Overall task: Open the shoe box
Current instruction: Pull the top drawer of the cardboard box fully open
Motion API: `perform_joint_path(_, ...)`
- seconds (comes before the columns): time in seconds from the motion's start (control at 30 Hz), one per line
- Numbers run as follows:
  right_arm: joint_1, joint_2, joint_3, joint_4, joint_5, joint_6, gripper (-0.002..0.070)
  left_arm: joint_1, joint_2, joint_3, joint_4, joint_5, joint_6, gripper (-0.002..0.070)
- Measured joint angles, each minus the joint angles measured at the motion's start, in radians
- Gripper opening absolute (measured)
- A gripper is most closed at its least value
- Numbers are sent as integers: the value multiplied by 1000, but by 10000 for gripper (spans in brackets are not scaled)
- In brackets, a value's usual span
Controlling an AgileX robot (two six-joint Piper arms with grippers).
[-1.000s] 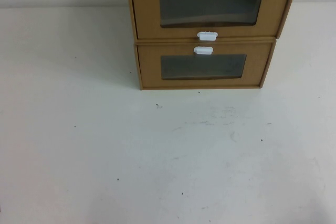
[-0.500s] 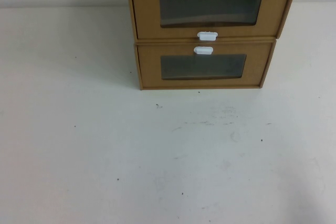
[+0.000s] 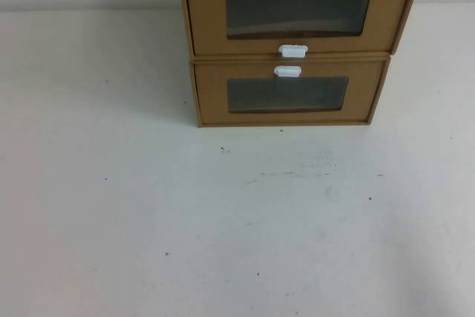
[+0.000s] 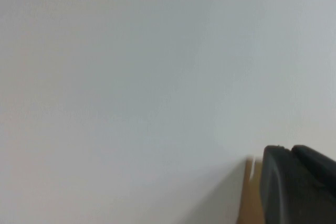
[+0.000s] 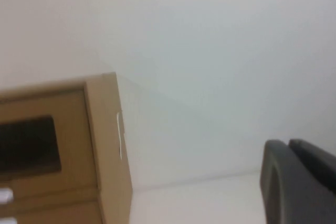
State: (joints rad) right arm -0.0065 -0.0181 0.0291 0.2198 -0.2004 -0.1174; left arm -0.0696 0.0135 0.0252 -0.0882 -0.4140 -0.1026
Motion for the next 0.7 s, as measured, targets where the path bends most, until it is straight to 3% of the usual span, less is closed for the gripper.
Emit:
perform_joint_path(0.13,0,0,0,27,-223,84,-19,0,0,-6,-7,-208,-107,-7)
perform_joint_path(0.2,0,0,0,34,-387,137,-19,0,0,-43,-11,-217,-118,-7)
perform_joint_path(0.3,0,0,-70,41,-445,173,-19,0,0,-160,-13,-163,-97,-7)
perform_joint_path(0.47,0,12,-348,23,-181,183,-19,0,69,-425,-13,41,13,-7)
perform_joint_path(0.7,0,290,-707,-17,279,183,-19,0,446,-819,-13,561,41,-7)
